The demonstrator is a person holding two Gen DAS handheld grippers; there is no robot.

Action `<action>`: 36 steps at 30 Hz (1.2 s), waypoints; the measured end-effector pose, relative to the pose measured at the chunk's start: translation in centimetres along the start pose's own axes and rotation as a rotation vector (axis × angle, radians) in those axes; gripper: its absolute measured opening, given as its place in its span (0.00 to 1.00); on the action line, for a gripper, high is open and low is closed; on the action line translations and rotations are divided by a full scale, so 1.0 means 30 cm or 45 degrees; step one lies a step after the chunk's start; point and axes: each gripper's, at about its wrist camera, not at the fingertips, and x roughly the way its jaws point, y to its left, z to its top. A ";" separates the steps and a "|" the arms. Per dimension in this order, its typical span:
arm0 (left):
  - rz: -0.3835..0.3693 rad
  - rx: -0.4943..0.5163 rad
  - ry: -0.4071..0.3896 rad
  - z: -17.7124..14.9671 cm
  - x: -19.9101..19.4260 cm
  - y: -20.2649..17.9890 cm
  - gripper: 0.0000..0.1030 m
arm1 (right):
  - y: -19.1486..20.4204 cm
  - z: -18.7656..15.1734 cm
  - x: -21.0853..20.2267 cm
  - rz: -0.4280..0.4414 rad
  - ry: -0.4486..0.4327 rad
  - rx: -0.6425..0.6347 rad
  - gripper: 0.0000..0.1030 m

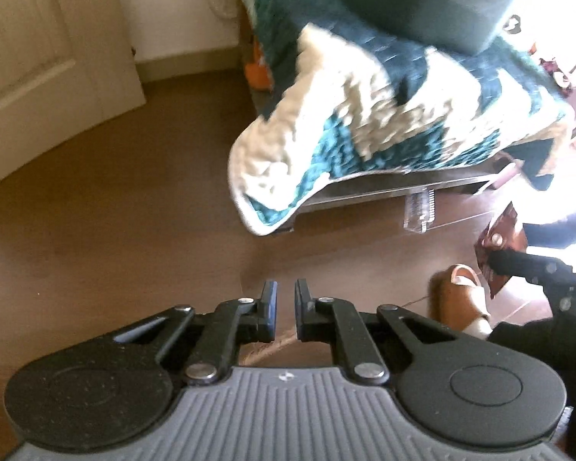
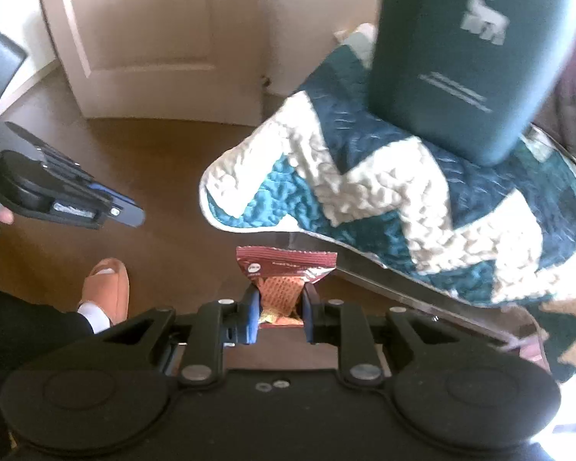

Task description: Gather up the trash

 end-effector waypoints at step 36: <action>-0.068 0.724 0.484 -0.463 1.025 -0.025 0.77 | -0.069 -0.106 0.567 0.152 0.384 0.025 0.20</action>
